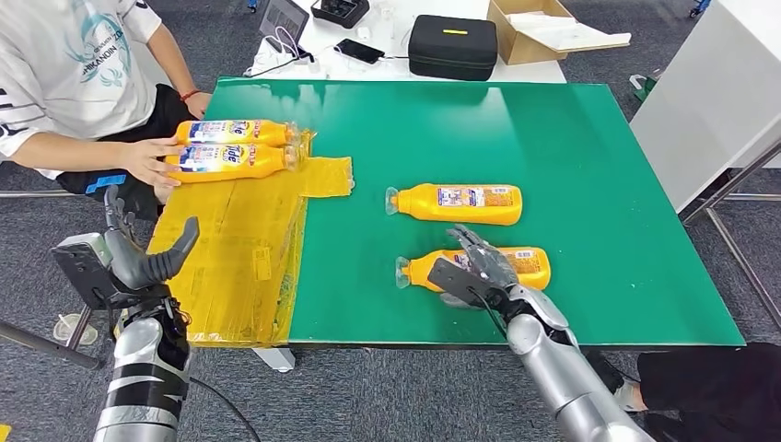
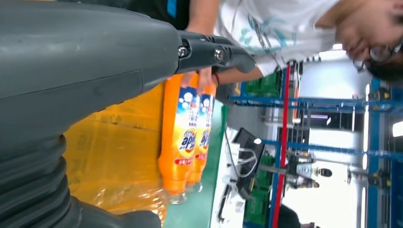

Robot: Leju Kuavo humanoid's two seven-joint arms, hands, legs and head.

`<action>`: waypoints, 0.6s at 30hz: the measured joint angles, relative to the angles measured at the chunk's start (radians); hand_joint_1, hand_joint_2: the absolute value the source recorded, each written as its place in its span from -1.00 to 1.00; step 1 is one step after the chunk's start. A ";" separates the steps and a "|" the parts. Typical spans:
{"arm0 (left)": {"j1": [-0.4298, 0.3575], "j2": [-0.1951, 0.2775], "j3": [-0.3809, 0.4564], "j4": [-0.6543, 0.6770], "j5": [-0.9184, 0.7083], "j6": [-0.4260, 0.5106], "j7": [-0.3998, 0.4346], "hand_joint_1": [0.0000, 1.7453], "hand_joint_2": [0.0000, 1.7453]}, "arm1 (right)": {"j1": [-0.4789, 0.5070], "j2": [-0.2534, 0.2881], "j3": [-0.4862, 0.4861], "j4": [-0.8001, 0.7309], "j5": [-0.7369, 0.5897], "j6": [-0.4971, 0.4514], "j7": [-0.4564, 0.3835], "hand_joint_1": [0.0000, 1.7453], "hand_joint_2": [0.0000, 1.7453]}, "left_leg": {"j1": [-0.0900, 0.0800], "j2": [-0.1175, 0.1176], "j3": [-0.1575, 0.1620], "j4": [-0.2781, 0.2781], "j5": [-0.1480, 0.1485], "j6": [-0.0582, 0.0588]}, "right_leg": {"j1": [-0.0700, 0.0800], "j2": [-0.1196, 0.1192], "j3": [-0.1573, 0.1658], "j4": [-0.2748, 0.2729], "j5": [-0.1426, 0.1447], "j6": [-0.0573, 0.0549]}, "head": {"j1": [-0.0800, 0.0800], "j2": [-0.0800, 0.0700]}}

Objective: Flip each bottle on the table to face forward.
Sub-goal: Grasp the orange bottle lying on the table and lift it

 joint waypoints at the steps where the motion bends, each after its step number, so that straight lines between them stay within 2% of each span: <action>1: -0.003 -0.001 -0.002 0.007 -0.001 -0.001 0.000 -1.00 1.00 | -0.005 -0.010 0.004 0.004 -0.007 0.013 0.000 -1.00 1.00 | 0.000 0.000 0.000 0.000 0.000 0.000 | 0.000 0.000 0.000 0.000 0.000 0.000 | 0.000 0.000; 7: -0.018 -0.001 -0.016 0.045 -0.004 -0.010 0.004 -1.00 1.00 | -0.037 -0.070 0.029 0.017 -0.042 0.086 0.000 -1.00 1.00 | 0.000 -0.001 0.000 0.000 0.000 0.000 | 0.000 0.000 0.001 0.000 0.000 0.000 | 0.000 0.000; 18: -0.040 -0.002 -0.024 0.098 -0.003 -0.023 0.005 -1.00 1.00 | -0.083 -0.142 0.079 0.039 -0.045 0.116 0.030 -1.00 1.00 | 0.000 0.000 0.000 0.000 0.000 0.000 | 0.000 0.000 0.001 0.000 0.000 0.000 | 0.000 0.000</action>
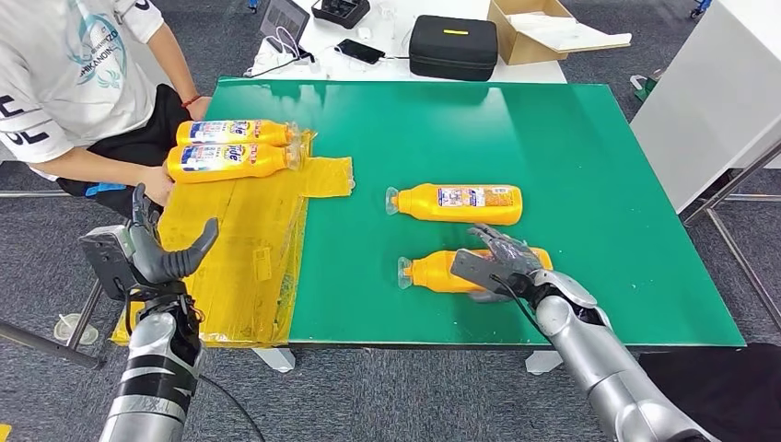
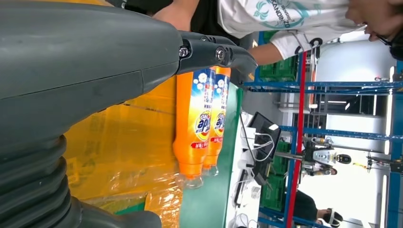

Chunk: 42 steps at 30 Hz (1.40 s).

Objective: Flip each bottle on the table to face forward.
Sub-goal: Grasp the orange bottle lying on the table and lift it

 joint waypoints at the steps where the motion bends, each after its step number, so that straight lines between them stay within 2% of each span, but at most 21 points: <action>1: -0.001 0.000 -0.001 0.003 0.000 -0.002 0.000 -1.00 1.00 | -0.004 -0.006 0.004 0.001 0.000 0.006 0.003 -1.00 1.00 | 0.000 0.000 0.000 0.000 0.000 0.000 | 0.000 0.000 0.000 0.000 0.000 0.000 | 0.000 0.000; 12: -0.018 -0.002 -0.007 0.045 0.008 -0.023 0.015 -1.00 1.00 | -0.068 -0.066 0.089 0.040 -0.023 0.103 0.032 -0.96 1.00 | 0.000 0.000 0.000 0.000 0.000 0.000 | 0.000 0.000 0.000 0.000 0.000 0.000 | 0.000 0.000; 13: -0.020 -0.002 -0.008 0.050 0.009 -0.024 0.016 -1.00 1.00 | -0.074 -0.068 0.099 0.048 -0.025 0.108 0.032 -0.74 1.00 | 0.000 0.000 0.000 0.000 0.000 0.000 | 0.000 0.000 0.000 0.000 0.000 0.000 | 0.000 0.000; 14: -0.022 -0.003 -0.009 0.055 0.010 -0.024 0.017 -1.00 1.00 | -0.078 -0.069 0.108 0.055 -0.026 0.111 0.031 -0.34 1.00 | 0.000 0.000 0.000 0.000 0.000 0.000 | 0.000 0.000 0.000 0.000 0.000 0.000 | 0.000 0.000; 16: -0.025 -0.004 -0.013 0.064 0.010 -0.024 0.018 -1.00 1.00 | -0.087 -0.072 0.123 0.067 -0.027 0.115 0.031 0.62 1.00 | 0.000 0.000 0.000 0.000 0.000 0.000 | 0.000 0.000 0.000 0.000 0.000 0.000 | 0.000 0.000; 17: -0.026 -0.004 -0.015 0.067 0.011 -0.025 0.019 -1.00 1.00 | -0.092 -0.073 0.129 0.073 -0.027 0.118 0.031 0.88 1.00 | 0.000 0.000 0.000 0.000 0.000 0.000 | 0.000 0.000 0.000 0.000 0.000 0.000 | 0.000 0.000; 18: -0.028 -0.005 -0.017 0.071 0.012 -0.027 0.020 -1.00 1.00 | -0.098 -0.073 0.137 0.080 -0.027 0.123 0.029 0.98 1.00 | 0.000 0.000 0.001 0.000 0.000 0.000 | 0.000 0.000 0.000 0.000 0.000 0.000 | 0.000 0.000; 26: -0.046 -0.012 -0.022 0.110 0.024 -0.031 0.027 -1.00 1.00 | -0.153 -0.071 0.217 0.159 -0.028 0.139 0.011 1.00 1.00 | 0.000 0.001 0.005 0.000 0.000 0.000 | 0.000 0.000 0.004 0.000 0.000 0.000 | 0.000 0.000; 36: -0.057 -0.018 -0.030 0.135 0.036 -0.041 0.029 -1.00 1.00 | -0.171 -0.070 0.252 0.193 -0.059 0.131 -0.017 1.00 1.00 | 0.000 0.001 0.008 0.000 0.000 0.000 | 0.000 0.000 0.007 0.000 0.000 0.000 | 0.000 0.000; 39: -0.056 -0.019 -0.034 0.138 0.058 -0.061 0.037 -1.00 1.00 | -0.143 -0.071 0.243 0.178 -0.109 0.067 -0.063 1.00 1.00 | 0.001 0.001 0.008 0.000 0.000 0.000 | 0.001 0.000 0.008 0.000 0.000 0.000 | 0.000 0.000; 42: -0.045 -0.022 -0.037 0.133 0.106 -0.110 0.059 -1.00 1.00 | -0.054 -0.045 0.180 0.105 -0.156 -0.078 -0.139 1.00 1.00 | 0.001 0.001 0.007 0.000 -0.001 0.000 | 0.001 0.001 0.007 0.000 0.000 0.000 | 0.000 0.000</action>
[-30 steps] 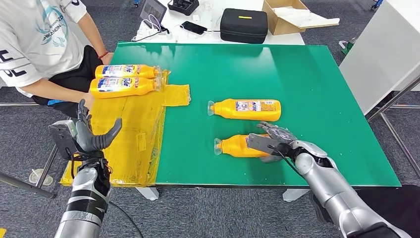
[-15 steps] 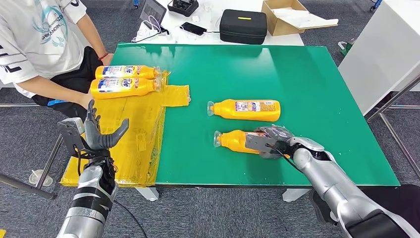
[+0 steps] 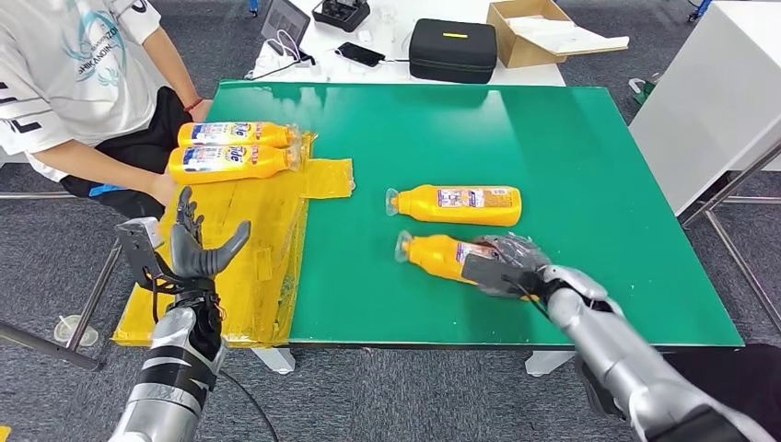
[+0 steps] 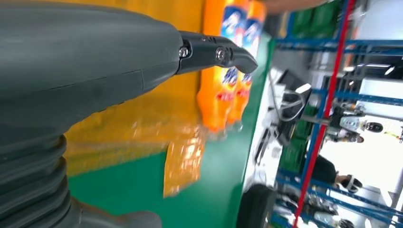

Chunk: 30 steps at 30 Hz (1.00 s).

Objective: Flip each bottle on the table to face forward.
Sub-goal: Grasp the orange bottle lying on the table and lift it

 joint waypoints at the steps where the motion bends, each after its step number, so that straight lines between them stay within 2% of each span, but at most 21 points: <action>1: 0.005 -0.002 -0.001 -0.003 0.012 -0.013 0.006 -1.00 1.00 | 0.031 0.016 -0.028 -0.030 -0.003 -0.036 -0.016 1.00 1.00 | 0.000 0.001 0.000 0.000 0.000 0.000 | 0.000 0.001 -0.001 0.000 0.000 0.000 | 0.000 0.000; 4: 0.013 -0.008 -0.006 -0.010 0.026 -0.025 0.015 -1.00 1.00 | 0.090 0.056 -0.084 -0.096 0.005 -0.067 -0.025 1.00 1.00 | 0.000 0.002 -0.001 0.000 -0.001 -0.001 | 0.000 0.003 -0.003 0.000 0.000 0.000 | -0.001 0.000; 7: 0.018 -0.010 -0.009 -0.016 0.030 -0.025 0.019 -1.00 1.00 | 0.119 0.073 -0.123 -0.130 0.011 -0.064 -0.027 1.00 1.00 | 0.001 0.001 -0.002 0.000 0.000 -0.001 | 0.001 0.003 -0.003 0.000 0.000 0.000 | -0.001 0.000; 10: 0.023 -0.011 -0.010 -0.019 0.043 -0.034 0.024 -1.00 1.00 | 0.146 0.092 -0.155 -0.154 0.015 -0.094 -0.064 1.00 1.00 | 0.001 0.001 -0.003 0.000 0.000 -0.001 | 0.000 0.003 -0.003 0.000 0.000 0.000 | 0.000 0.000; 13: 0.039 -0.012 -0.012 -0.039 0.087 -0.070 0.044 -1.00 1.00 | 0.191 0.137 -0.208 -0.201 0.003 -0.196 -0.158 1.00 1.00 | 0.001 0.001 -0.005 0.000 0.000 -0.001 | 0.000 0.003 -0.005 0.000 0.000 0.000 | 0.000 0.000; 18: 0.089 -0.020 -0.043 -0.115 0.182 -0.145 0.103 -1.00 1.00 | 0.281 0.266 -0.328 -0.360 -0.038 -0.410 -0.310 1.00 1.00 | 0.001 0.000 -0.006 0.000 0.000 -0.001 | 0.001 0.002 -0.008 0.000 -0.001 -0.001 | -0.001 0.000; 22: 0.124 -0.023 -0.088 -0.186 0.240 -0.170 0.140 -1.00 1.00 | 0.343 0.339 -0.403 -0.466 -0.046 -0.559 -0.403 1.00 1.00 | 0.001 0.000 -0.008 0.000 -0.001 -0.001 | 0.001 0.002 -0.008 0.000 -0.001 -0.001 | 0.000 0.000; 25: 0.144 -0.023 -0.124 -0.236 0.274 -0.186 0.157 -1.00 1.00 | 0.375 0.374 -0.449 -0.511 -0.057 -0.611 -0.437 1.00 1.00 | 0.000 0.000 -0.008 0.000 -0.001 -0.001 | 0.000 0.002 -0.008 0.000 -0.001 -0.001 | 0.000 0.000; 30: 0.175 -0.021 -0.163 -0.304 0.313 -0.206 0.175 -1.00 1.00 | 0.405 0.407 -0.507 -0.532 -0.091 -0.623 -0.462 1.00 1.00 | 0.000 0.000 -0.008 0.000 -0.001 0.000 | -0.001 0.002 -0.008 0.000 -0.001 0.000 | 0.000 0.000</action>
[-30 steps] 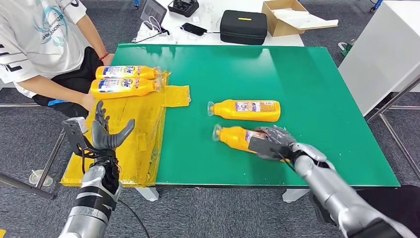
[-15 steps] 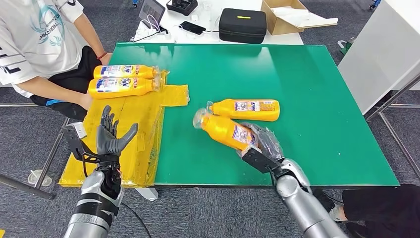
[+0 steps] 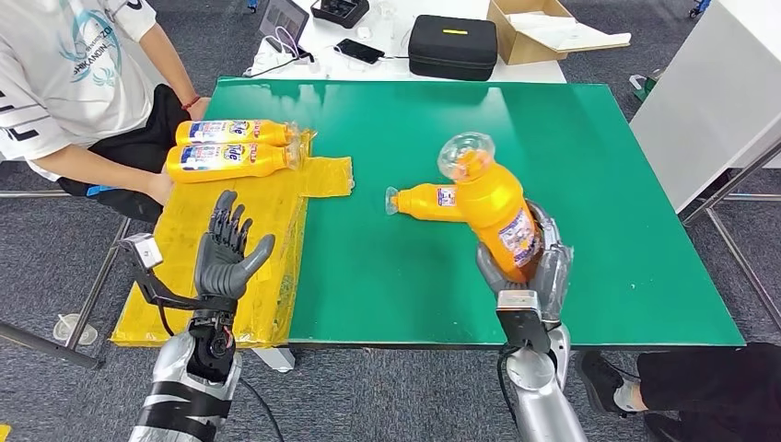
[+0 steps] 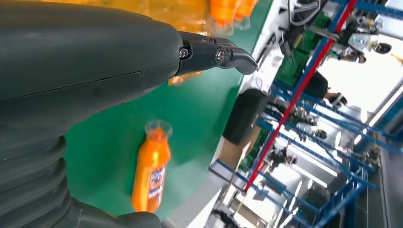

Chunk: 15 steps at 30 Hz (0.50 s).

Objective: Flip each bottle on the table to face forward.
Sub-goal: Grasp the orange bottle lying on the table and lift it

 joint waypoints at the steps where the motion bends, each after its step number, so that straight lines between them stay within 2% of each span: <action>1: 0.004 0.000 -0.005 -0.008 0.010 -0.008 0.005 -1.00 1.00 | 0.004 0.005 -0.010 0.000 -0.008 0.001 -0.006 1.00 1.00 | 0.000 0.000 0.000 0.000 0.000 0.000 | 0.000 0.000 0.000 0.000 0.000 0.000 | 0.000 0.000; 5: 0.024 0.002 -0.030 -0.031 0.050 -0.066 0.021 -1.00 1.00 | 0.020 0.027 -0.042 0.003 -0.061 0.042 -0.022 1.00 1.00 | 0.000 0.000 0.000 0.000 0.000 0.000 | 0.000 0.000 0.000 0.000 0.000 0.000 | 0.000 0.000; 9: 0.052 0.006 -0.065 -0.061 0.067 -0.136 0.027 -1.00 1.00 | 0.030 0.049 -0.056 0.028 -0.131 0.138 -0.023 1.00 1.00 | 0.000 0.000 0.000 0.000 0.000 0.000 | 0.000 0.000 0.000 0.000 0.000 0.000 | 0.000 0.000; 15: 0.082 0.015 -0.135 -0.089 0.053 -0.193 0.028 -1.00 1.00 | 0.025 0.100 -0.034 0.141 -0.166 0.240 -0.023 1.00 1.00 | 0.000 0.000 -0.001 0.000 0.000 0.000 | 0.001 0.000 -0.001 0.000 0.000 0.000 | 0.000 0.000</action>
